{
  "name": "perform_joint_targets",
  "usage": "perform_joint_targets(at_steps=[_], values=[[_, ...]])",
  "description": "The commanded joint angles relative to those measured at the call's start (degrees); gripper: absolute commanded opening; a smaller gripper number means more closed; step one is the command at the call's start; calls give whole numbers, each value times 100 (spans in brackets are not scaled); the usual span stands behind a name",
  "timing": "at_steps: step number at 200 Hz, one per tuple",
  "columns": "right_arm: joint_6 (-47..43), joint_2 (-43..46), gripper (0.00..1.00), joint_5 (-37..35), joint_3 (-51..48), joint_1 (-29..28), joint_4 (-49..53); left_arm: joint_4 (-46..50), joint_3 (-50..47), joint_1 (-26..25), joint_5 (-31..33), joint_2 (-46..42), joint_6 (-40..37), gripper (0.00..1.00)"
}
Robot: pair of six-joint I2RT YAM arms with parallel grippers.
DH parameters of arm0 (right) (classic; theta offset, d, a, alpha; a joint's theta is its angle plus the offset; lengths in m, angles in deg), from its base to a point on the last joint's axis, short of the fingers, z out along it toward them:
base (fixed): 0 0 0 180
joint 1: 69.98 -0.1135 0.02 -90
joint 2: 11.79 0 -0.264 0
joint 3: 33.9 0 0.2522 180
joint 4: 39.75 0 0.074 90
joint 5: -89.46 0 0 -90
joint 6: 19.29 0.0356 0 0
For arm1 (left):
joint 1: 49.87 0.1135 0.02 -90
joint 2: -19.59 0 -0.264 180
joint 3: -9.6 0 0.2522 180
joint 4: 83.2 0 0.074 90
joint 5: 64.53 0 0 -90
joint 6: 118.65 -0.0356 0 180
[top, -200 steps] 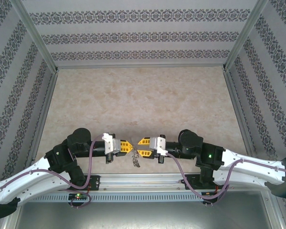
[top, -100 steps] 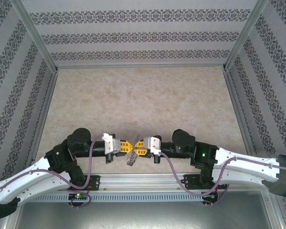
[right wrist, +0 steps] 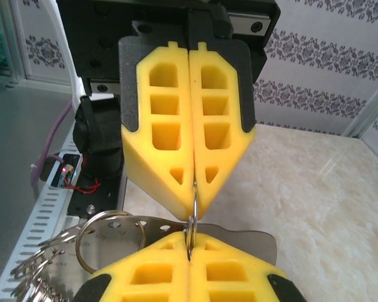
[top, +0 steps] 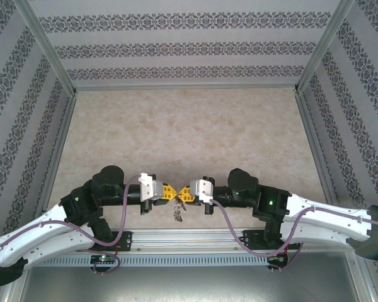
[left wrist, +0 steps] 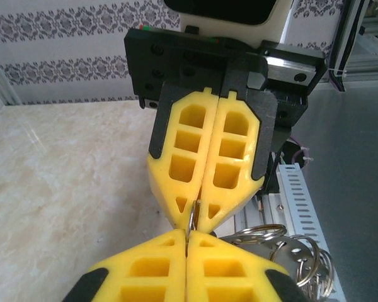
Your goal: Put the keys on the keyring
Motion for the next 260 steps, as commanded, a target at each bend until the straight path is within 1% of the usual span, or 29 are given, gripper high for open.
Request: perform_joint_targets(at_steps=[1, 33, 62, 72, 83, 87, 103, 119, 134, 154, 170, 181, 233, 260], values=[[-223, -62, 0, -200, 457, 48, 502, 679, 402, -41, 346, 176, -148, 13], [-468, -360, 0, -432, 958, 0, 1352, 1366, 820, -50, 710, 680, -369, 16], [-593, -618, 0, -595, 1316, -9, 1925, 1481, 902, -78, 784, 907, -435, 17], [-626, -726, 0, -677, 1423, -14, 2094, 1439, 889, -83, 772, 921, -431, 13], [-654, -796, 0, -735, 1501, -21, 2224, 1382, 869, -94, 702, 897, -413, 0], [-665, -804, 0, -731, 1511, -17, 2248, 1347, 852, -93, 674, 889, -402, 0], [-682, -736, 0, -619, 1443, -31, 2157, 1059, 734, -94, 535, 753, -297, 0], [-662, -574, 0, -444, 1293, -25, 1933, 570, 510, -94, 362, 509, -150, 0], [-614, -420, 12, -301, 1108, -40, 1689, -26, 228, -94, 82, 276, 30, 0], [-518, -253, 22, -88, 930, -40, 1405, -702, -90, -94, -177, 60, 234, 0], [-449, -179, 23, 35, 855, -39, 1236, -1286, -359, -94, -372, -25, 419, 0], [-438, -172, 22, 51, 844, -25, 1171, -1636, -514, -94, -491, -19, 551, 0], [-365, -272, 20, 78, 881, -36, 1160, -2297, -802, -94, -623, -7, 804, 0], [-320, -152, 30, 44, 814, -33, 1144, -2336, -871, -94, -592, -100, 870, 0]])
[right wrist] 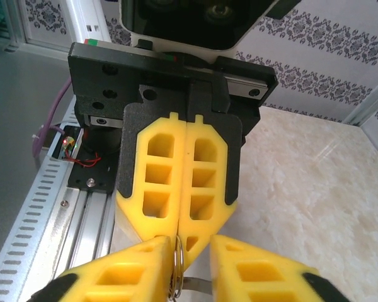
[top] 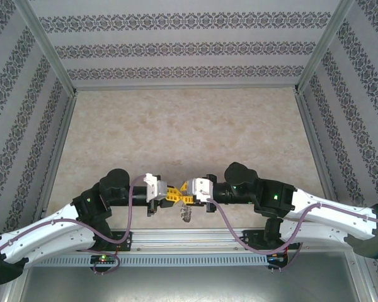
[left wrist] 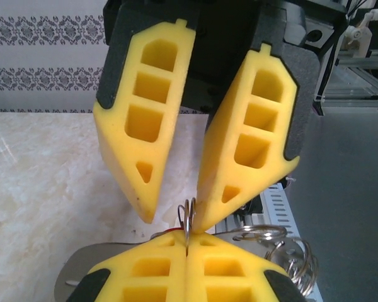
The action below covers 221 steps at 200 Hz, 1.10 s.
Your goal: Put the keys on the keyring
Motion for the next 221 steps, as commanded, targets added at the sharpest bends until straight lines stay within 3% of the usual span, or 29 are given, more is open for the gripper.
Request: perform_joint_targets(at_steps=[1, 30, 77, 127, 145, 169, 200, 221], values=[[111, 84, 30, 81, -114, -28, -172, -790, 8, -61, -172, -159, 204, 0], [171, 215, 34, 37, -234, -23, -242, -808, -28, -61, -163, -273, 265, 0], [206, 231, 31, 98, -283, -18, -234, -850, 6, -60, -190, -232, 263, 0], [166, 170, 12, 65, -273, 0, -226, -778, 70, -61, -226, -177, 213, 0], [150, 161, 0, 46, -259, 9, -193, -612, 114, -59, -162, -205, 154, 0], [55, 132, 0, -209, -143, 17, 0, 272, 405, -61, 234, -172, -120, 0], [-207, -239, 0, -548, 307, 8, 697, 1511, 880, -61, 678, -46, -523, 25], [-299, -464, 0, -545, 523, -7, 937, 2122, 1166, -61, 826, 195, -746, 26]])
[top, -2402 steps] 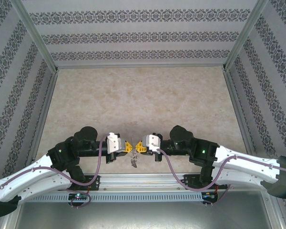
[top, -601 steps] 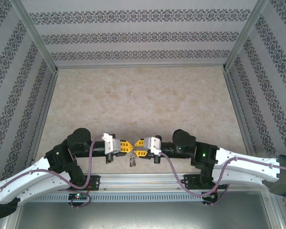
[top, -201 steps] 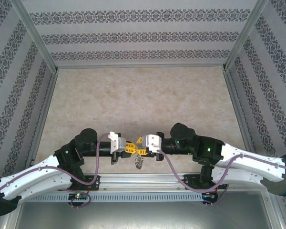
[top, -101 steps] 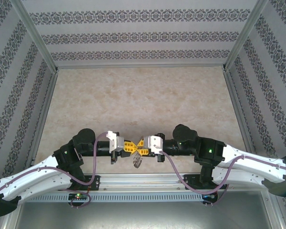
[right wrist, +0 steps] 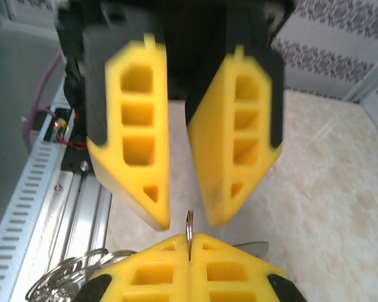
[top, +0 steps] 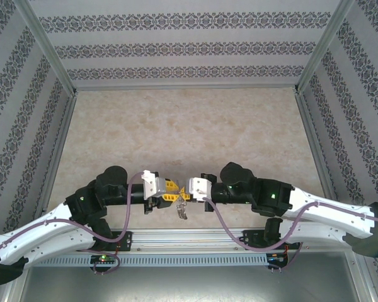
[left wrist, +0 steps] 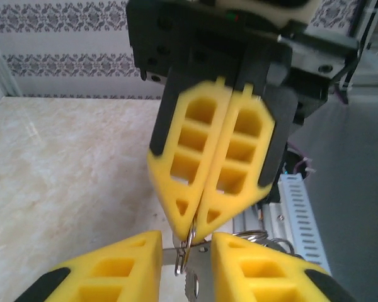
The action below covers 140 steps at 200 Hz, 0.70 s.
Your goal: Put the keys on the keyring
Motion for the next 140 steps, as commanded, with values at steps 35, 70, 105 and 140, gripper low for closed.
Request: perform_joint_targets(at_steps=[35, 70, 105, 140], values=[[-287, -286, 0, -171, 469, -48, 528, 1172, 542, -77, 356, 410, -545, 20], [-276, -293, 0, -124, 478, -47, 508, 1130, 498, -85, 313, 412, -532, 23], [-269, -375, 0, -61, 507, -43, 490, 1174, 522, -119, 283, 442, -545, 25], [-234, -369, 0, 53, 535, -44, 428, 1219, 532, -140, 363, 496, -562, 26]])
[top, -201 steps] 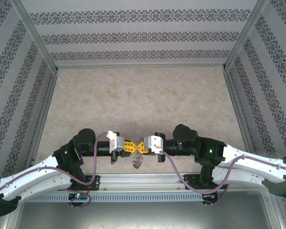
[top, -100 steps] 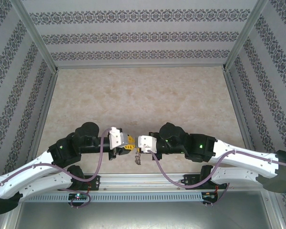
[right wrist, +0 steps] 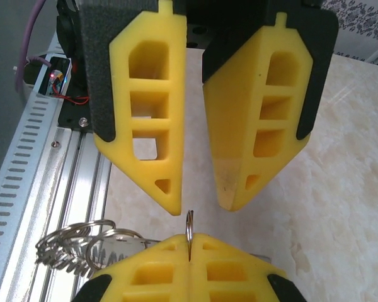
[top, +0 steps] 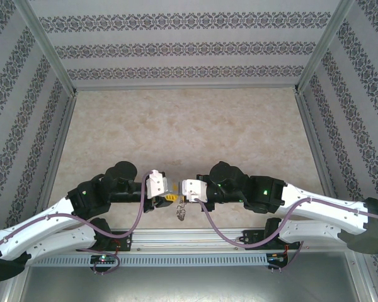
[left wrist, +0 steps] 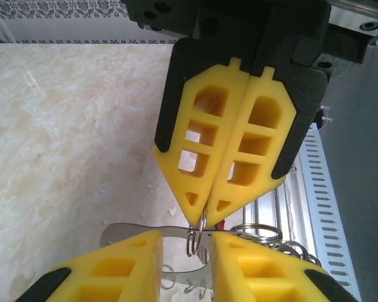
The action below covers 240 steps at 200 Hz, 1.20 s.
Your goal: Put the keys on the keyring
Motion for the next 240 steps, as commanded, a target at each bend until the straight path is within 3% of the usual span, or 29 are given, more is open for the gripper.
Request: perform_joint_targets(at_steps=[1, 41, 78, 94, 115, 133, 172, 214, 240], values=[[-18, 1, 0, 134, 264, -44, -183, 150, 89, -118, 87, 30, -106, 26], [22, -50, 0, 287, 267, -53, -242, -8, 22, -127, 69, 141, -97, 26], [66, -29, 0, 320, 170, -58, -351, -207, 4, -132, 6, 223, -101, 0], [74, -1, 0, 315, 139, -56, -335, -345, -54, -132, -44, 194, -51, 0], [116, 134, 16, 306, 14, -55, -426, -621, -207, -131, -45, -14, 63, 0], [159, 272, 21, 295, -149, -49, -569, -1046, -408, -136, -141, -274, 227, 0], [287, 393, 21, 333, -314, -30, -705, -2068, -834, -134, -357, -602, 542, 0], [338, 497, 21, 320, -370, -6, -722, -2458, -958, -132, -622, -619, 625, 0], [373, 553, 16, 340, -453, 17, -809, -2862, -1112, -135, -810, -723, 808, 0]])
